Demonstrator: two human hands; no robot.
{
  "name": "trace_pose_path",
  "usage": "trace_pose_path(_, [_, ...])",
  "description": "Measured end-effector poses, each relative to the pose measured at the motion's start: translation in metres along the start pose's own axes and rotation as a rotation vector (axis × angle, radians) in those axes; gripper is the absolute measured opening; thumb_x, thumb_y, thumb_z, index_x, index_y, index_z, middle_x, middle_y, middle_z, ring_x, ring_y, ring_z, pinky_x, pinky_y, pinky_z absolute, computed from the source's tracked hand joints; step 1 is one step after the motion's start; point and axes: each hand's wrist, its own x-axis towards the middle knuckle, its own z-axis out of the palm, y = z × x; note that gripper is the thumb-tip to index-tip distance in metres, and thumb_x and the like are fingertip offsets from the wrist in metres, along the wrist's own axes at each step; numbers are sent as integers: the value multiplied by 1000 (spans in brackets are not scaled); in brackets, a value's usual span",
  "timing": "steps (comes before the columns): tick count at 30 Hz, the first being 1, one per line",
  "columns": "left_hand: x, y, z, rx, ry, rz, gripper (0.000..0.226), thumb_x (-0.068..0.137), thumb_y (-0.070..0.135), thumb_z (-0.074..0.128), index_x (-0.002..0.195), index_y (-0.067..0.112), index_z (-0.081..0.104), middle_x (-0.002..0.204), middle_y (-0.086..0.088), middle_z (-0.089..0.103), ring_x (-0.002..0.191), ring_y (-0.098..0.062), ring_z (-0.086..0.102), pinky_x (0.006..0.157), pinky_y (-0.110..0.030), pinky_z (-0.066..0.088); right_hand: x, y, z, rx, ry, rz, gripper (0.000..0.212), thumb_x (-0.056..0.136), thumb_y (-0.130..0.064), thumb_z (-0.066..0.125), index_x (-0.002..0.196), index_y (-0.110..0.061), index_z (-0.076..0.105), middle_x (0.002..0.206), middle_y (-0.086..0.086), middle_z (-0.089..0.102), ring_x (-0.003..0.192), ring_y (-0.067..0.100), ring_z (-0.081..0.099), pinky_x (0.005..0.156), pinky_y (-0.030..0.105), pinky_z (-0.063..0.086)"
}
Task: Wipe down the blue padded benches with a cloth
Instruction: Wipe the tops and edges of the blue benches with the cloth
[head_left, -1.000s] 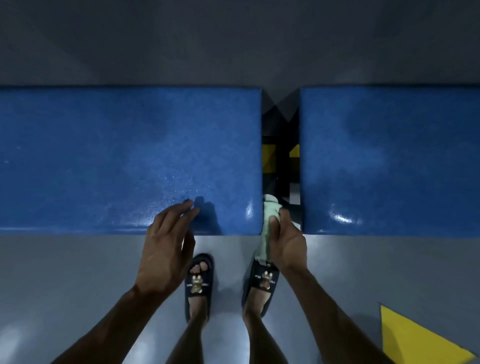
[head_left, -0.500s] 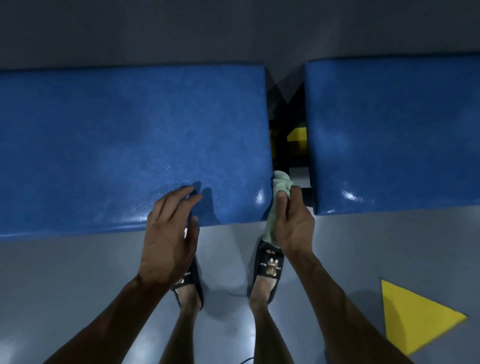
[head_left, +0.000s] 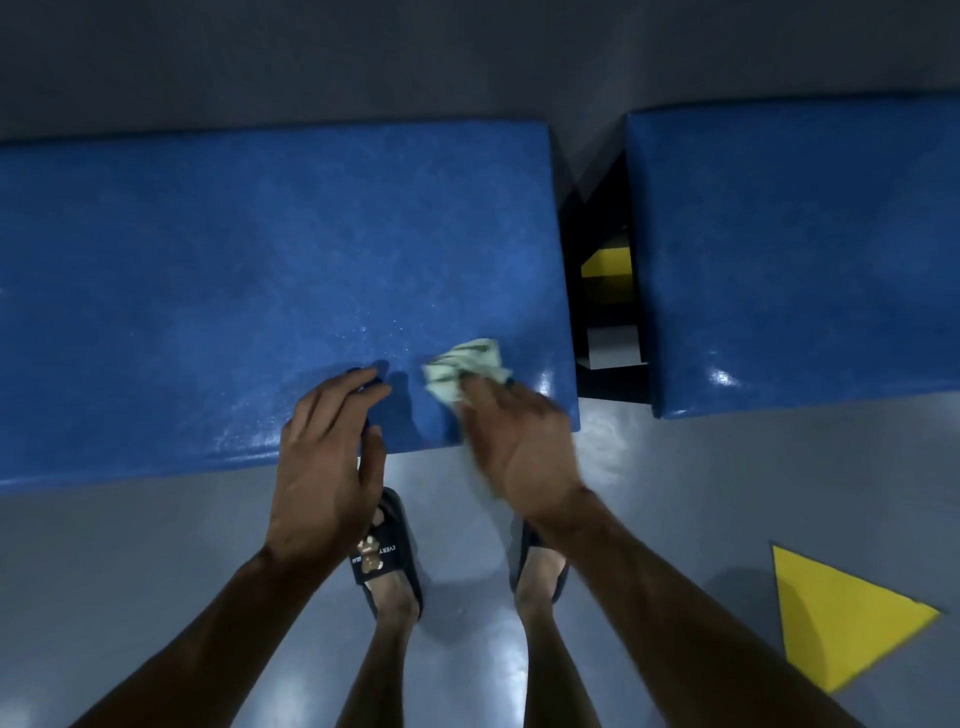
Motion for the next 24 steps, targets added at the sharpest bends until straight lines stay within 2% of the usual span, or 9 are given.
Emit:
trace_pose_path(4, [0, -4, 0, 18, 3, 5, 44, 95, 17, 43, 138, 16, 53, 145, 3, 49, 134, -20, 42, 110, -35, 32, -18, 67, -20, -90, 46, 267, 18, 98, -37, 46, 105, -22, 52, 68, 4, 61, 57, 28, 57, 48, 31, 40])
trace_pose_path(8, [-3, -6, 1, 7, 18, -9, 47, 95, 16, 43, 142, 15, 51, 146, 3, 49, 135, -20, 41, 110, -30, 28, -16, 37, -7, -34, 88, 471, 16, 97, -29, 52, 105, -15, 57, 70, 4, 63, 56, 26, 60, 49, 25, 37])
trace_pose_path(11, [-7, -10, 2, 26, 7, -5, 50, 95, 16, 42, 145, 15, 47, 147, 1, 48, 136, -20, 40, 111, -31, 27, -7, -17, 11, 75, 37, 405, 11, 94, -23, 53, 105, -21, 54, 69, 0, 64, 55, 22, 62, 48, 27, 49])
trace_pose_path(13, [-9, -12, 3, 52, 6, -7, 51, 95, 17, 42, 146, 15, 46, 148, 0, 47, 138, -21, 38, 112, -33, 26, -1, -45, 17, 54, -21, 253, 15, 87, -17, 58, 101, -21, 57, 66, -1, 63, 52, 22, 60, 46, 27, 47])
trace_pose_path(15, [-10, -13, 2, 71, 12, -19, 52, 94, 16, 42, 146, 15, 46, 148, 0, 47, 138, -22, 38, 113, -35, 26, 4, -50, 13, -5, -57, 73, 17, 81, -14, 60, 97, -20, 61, 66, -2, 63, 52, 22, 59, 47, 26, 42])
trace_pose_path(17, [-9, -15, 1, 74, 24, -20, 52, 94, 14, 42, 146, 15, 46, 148, -1, 47, 138, -22, 39, 113, -36, 27, 6, -26, 1, -30, -50, -35, 22, 78, -15, 64, 99, -19, 64, 67, 0, 63, 51, 25, 58, 48, 27, 41])
trace_pose_path(19, [-9, -17, -1, 68, 33, -16, 52, 94, 13, 41, 146, 14, 46, 148, -1, 47, 138, -22, 39, 114, -33, 25, 4, 14, -14, -92, -3, 8, 22, 80, -20, 69, 102, -18, 66, 65, 2, 62, 50, 27, 57, 46, 29, 41])
trace_pose_path(21, [-7, -18, -2, 63, 40, -14, 51, 95, 13, 40, 146, 14, 46, 148, -1, 48, 137, -22, 39, 114, -32, 25, -2, 49, -26, -154, 53, 126, 15, 89, -25, 63, 101, -17, 64, 62, 2, 60, 49, 27, 56, 46, 26, 35])
trace_pose_path(24, [-6, -20, -4, 48, 61, -18, 52, 93, 10, 40, 144, 13, 47, 148, -1, 48, 138, -22, 39, 115, -35, 27, -9, 48, -18, -99, 81, 370, 13, 96, -27, 54, 98, -15, 58, 61, 4, 60, 49, 28, 57, 48, 24, 31])
